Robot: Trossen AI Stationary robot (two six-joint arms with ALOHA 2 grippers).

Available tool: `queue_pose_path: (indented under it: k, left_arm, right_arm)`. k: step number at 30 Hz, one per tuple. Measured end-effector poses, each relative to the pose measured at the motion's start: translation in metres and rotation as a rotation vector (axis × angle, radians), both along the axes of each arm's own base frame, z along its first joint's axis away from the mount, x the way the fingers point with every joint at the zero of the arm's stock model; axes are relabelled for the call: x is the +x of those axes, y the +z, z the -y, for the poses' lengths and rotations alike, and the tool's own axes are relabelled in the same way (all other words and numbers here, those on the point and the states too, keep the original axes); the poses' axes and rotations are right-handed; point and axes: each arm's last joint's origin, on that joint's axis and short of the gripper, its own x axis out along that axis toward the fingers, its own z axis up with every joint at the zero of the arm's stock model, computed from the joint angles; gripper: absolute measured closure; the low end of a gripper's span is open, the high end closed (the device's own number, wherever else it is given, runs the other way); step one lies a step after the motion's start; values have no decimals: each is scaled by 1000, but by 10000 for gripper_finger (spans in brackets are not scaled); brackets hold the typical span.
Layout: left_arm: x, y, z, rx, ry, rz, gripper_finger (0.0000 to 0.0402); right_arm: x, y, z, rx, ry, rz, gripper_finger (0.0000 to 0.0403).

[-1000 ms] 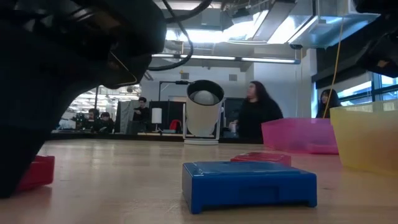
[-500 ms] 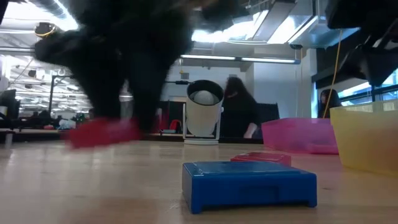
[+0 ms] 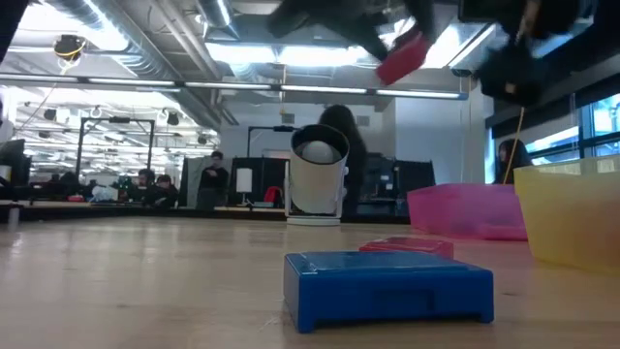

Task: Pick & Place Office items
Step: Put the left red digital timer into the pink bin

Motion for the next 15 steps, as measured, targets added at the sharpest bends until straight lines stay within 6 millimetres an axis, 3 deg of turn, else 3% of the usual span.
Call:
queue_pose_path:
  k: [9, 15]
  left_arm:
    - [17, 12, -18, 120, -28, 89, 248]
    - [24, 15, -28, 174, -66, 108, 249]
  right_arm:
    - [10, 12, 8, 162, -125, 89, 112]
    - [11, 12, 11, 154, -213, 101, 115]
